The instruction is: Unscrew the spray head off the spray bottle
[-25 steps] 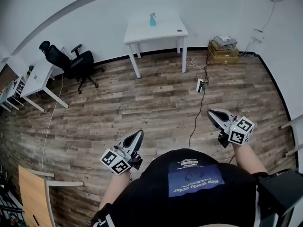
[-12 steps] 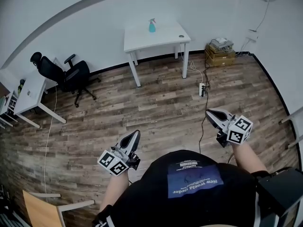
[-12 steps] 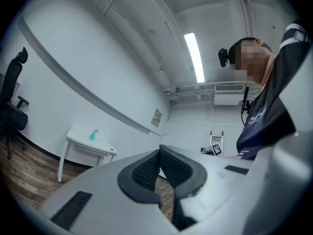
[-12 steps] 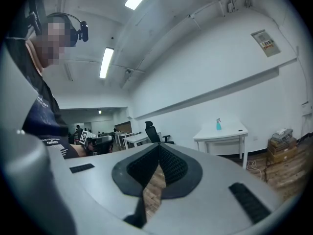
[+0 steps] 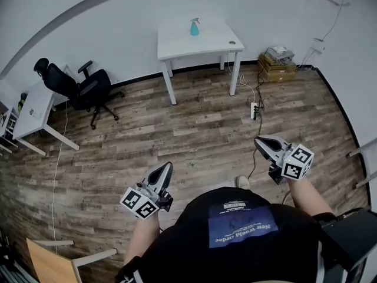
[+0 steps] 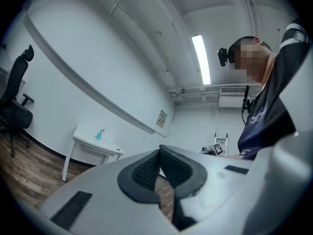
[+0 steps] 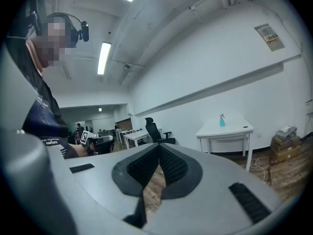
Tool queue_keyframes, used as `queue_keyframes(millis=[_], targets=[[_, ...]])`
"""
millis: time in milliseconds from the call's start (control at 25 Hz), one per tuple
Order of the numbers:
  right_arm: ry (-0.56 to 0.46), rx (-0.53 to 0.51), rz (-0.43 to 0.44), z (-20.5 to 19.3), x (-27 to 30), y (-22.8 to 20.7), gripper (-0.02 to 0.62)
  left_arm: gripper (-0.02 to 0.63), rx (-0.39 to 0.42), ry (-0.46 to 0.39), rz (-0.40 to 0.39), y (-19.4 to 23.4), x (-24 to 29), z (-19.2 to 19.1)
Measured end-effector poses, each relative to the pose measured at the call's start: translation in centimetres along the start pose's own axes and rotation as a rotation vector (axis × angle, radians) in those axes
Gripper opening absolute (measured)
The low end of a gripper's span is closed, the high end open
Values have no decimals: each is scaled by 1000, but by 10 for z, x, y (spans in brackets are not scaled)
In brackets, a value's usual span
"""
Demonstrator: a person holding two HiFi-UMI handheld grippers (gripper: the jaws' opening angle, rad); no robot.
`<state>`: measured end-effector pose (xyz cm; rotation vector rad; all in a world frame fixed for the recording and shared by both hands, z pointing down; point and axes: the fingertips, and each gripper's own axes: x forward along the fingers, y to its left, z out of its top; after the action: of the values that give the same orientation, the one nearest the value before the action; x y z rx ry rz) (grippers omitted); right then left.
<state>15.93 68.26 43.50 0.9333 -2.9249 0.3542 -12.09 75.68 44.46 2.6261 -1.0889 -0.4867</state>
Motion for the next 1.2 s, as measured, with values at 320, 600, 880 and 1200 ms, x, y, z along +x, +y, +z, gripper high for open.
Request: queue_keyframes(millis=[320,600,880,1200], targets=[[-3,9,77,8,32,-56,-5,2,32,4,67,20,39,-1],[-15,-10,160,38,52,-133,-4,2,60,-16,115,31,119,2],[-21,-9,160,57,30,-228,-3,2,50,-17,122,33,214,-13],[-41,32,136,56,12,-300,-5,2,41,66,71,31,296,-32]])
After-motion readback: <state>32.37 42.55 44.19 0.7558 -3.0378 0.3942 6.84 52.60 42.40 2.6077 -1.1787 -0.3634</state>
